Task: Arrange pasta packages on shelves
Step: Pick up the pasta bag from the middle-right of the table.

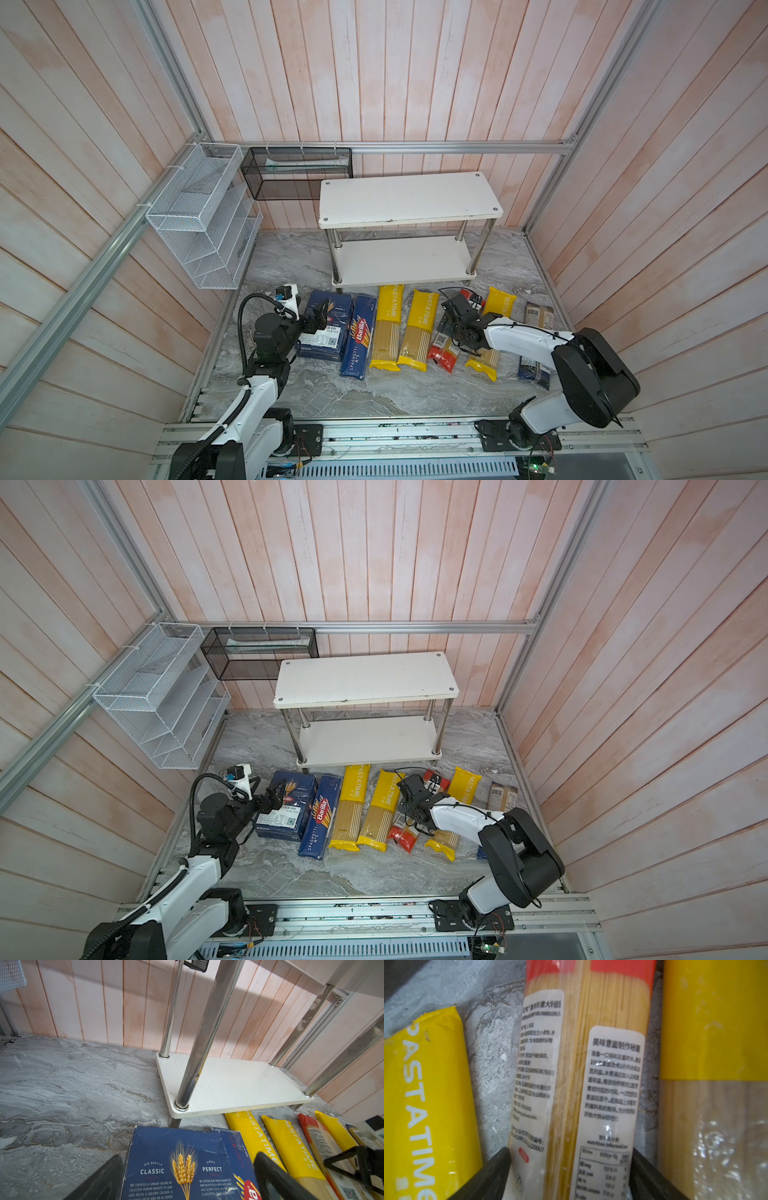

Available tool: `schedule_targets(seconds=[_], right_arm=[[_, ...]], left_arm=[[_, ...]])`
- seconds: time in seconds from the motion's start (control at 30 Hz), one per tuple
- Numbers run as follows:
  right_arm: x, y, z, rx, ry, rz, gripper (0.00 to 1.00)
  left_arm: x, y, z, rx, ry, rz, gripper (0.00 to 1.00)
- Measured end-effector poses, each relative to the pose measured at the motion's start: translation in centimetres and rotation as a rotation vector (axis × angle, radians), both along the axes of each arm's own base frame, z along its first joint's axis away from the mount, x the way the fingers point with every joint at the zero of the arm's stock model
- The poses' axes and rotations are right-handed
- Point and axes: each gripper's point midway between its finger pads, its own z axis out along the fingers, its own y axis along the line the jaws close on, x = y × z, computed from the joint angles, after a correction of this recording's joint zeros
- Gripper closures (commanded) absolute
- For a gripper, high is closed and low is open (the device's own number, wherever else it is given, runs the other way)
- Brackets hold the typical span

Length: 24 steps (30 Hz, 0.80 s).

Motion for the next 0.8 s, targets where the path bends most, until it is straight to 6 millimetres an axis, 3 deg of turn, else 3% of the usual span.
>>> schedule_targets(seconds=[0.6, 0.8], right_arm=[[0.11, 0.12, -0.47, -0.058, 0.025, 0.03, 0.16], [-0.11, -0.14, -0.53, -0.06, 0.006, 0.043, 0.3]], left_arm=[[0.0, -0.01, -0.01, 0.0, 0.0, 0.0, 0.0], [0.0, 0.0, 0.0, 0.0, 0.0, 0.0, 0.0]])
